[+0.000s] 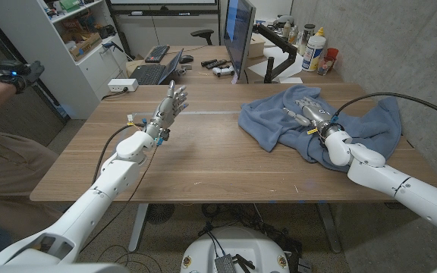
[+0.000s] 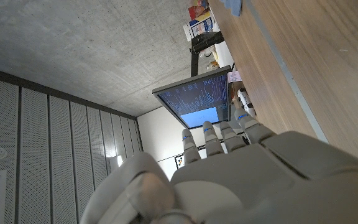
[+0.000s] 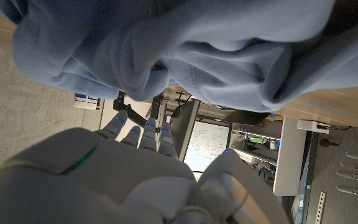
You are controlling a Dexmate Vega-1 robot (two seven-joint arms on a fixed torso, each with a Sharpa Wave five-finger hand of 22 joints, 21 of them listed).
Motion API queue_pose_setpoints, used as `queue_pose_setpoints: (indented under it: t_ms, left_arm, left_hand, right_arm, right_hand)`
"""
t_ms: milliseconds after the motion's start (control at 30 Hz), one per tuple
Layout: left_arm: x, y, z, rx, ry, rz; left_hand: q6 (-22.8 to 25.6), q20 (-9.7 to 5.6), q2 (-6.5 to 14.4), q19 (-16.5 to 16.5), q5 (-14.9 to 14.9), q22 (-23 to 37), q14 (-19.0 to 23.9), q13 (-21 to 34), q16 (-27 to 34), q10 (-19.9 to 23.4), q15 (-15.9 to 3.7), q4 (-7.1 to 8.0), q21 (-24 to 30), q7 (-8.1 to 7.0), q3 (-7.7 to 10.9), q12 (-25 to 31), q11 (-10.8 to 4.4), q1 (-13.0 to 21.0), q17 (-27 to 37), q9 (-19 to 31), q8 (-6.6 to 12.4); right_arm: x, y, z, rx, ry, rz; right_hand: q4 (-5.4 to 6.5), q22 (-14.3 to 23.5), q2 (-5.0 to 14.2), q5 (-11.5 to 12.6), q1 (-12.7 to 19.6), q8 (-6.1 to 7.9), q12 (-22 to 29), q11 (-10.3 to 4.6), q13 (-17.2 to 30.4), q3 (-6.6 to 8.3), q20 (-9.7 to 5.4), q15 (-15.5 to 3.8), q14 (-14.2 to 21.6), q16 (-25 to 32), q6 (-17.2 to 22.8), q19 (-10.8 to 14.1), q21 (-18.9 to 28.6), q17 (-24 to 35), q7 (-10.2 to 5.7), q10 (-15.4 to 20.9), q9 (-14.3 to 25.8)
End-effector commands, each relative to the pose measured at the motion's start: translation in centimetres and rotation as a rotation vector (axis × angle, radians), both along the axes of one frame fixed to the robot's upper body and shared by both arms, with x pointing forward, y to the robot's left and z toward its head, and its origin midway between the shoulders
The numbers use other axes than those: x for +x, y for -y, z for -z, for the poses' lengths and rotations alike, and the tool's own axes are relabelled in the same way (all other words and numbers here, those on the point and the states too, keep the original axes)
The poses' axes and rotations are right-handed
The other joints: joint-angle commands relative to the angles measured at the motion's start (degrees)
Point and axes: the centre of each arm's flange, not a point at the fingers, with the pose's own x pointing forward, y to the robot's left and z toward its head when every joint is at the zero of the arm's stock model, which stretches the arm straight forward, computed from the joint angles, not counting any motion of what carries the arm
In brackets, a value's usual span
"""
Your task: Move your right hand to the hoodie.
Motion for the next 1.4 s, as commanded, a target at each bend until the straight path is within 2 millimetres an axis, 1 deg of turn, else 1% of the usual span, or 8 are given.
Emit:
queue_pose_setpoints:
  t_ms: [33, 467, 1400]
  left_arm:
    - [0.09, 0.04, 0.25, -0.009, -0.01, 0.004]
    - [0.13, -0.14, 0.51, -0.016, -0.009, 0.0]
    - [0.54, -0.07, 0.49, -0.022, -0.003, 0.002]
  left_hand:
    - [0.1, -0.02, 0.1, -0.1, -0.3, 0.3, -0.4, 0.2, 0.0, 0.2, -0.95, 0.12, 0.1, -0.03, 0.08, 0.3, 0.39, 0.5, 0.1, 0.1, 0.03]
    - [0.2, 0.0, 0.1, -0.1, -0.3, 0.3, -0.5, 0.2, 0.1, 0.2, -0.98, 0.15, 0.2, 0.06, 0.1, 0.3, 0.4, 0.5, 0.2, 0.1, 0.04]
    - [0.2, -0.1, 0.1, -0.2, -0.5, 0.3, -0.7, 0.2, 0.1, 0.2, -0.98, 0.23, 0.2, 0.1, 0.12, 0.3, 0.53, 0.5, 0.2, 0.1, -0.02]
  right_arm:
    - [0.19, 0.19, 0.41, 0.002, -0.019, 0.006]
    - [-0.06, 0.33, 0.57, -0.002, -0.029, 0.011]
    - [0.28, 0.26, 0.64, -0.009, -0.048, 0.007]
  right_hand:
    - [0.18, 0.2, -0.01, 0.1, -0.9, 0.26, 0.0, 0.16, 0.3, -0.45, 0.13, -0.21, -0.4, 0.2, 0.5, 0.1, -0.3, 0.2, -0.21, 0.1, 0.2]
    - [0.6, 0.2, -0.28, 0.1, -1.5, 0.23, 0.0, 0.06, 0.4, -0.93, 0.27, -0.23, -0.4, 0.3, 0.5, 0.2, -0.6, 0.2, -0.27, 0.1, 0.2]
    - [1.2, 0.2, -0.71, 0.2, -2.2, 0.16, 0.1, -0.04, 0.4, -1.7, 0.43, -0.14, -0.4, 0.3, 0.3, 0.6, -1.2, 0.2, -0.31, 0.3, 0.2]
